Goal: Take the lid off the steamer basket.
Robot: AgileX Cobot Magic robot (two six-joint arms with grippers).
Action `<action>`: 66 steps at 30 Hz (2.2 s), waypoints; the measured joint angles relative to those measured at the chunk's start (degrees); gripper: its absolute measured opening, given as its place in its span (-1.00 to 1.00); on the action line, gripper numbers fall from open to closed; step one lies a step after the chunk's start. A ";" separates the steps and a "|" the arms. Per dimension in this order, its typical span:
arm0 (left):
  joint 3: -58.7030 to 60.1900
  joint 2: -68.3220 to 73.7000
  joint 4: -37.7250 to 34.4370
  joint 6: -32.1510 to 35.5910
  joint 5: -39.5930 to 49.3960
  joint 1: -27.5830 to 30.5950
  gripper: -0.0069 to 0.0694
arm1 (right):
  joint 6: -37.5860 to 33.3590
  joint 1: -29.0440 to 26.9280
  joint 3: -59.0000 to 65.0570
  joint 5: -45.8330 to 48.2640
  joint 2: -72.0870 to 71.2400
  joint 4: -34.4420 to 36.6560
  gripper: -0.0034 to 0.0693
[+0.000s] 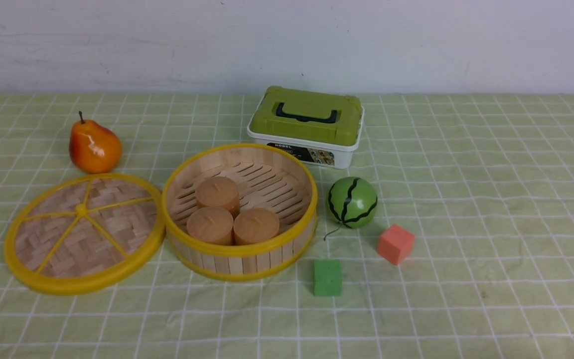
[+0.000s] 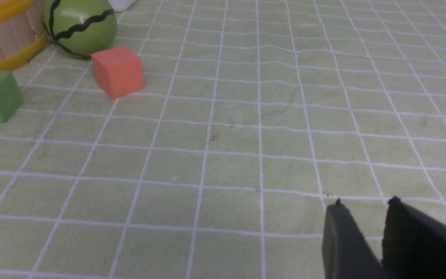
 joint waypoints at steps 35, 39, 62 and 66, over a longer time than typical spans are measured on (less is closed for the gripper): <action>8.72 -0.14 -8.63 21.22 13.60 0.00 -0.85 | 0.00 0.00 0.00 0.00 0.00 0.00 -0.42; 8.72 -0.14 -8.67 21.22 13.64 0.00 -0.85 | 0.00 0.00 0.00 0.00 0.00 0.00 -0.41; 8.72 -0.14 -8.67 21.22 13.76 0.00 -0.85 | 0.00 0.00 0.00 0.00 0.00 0.00 -0.32; 8.72 -0.14 -8.70 21.22 13.76 0.00 -0.85 | 0.00 0.00 0.00 0.00 0.00 0.00 -0.31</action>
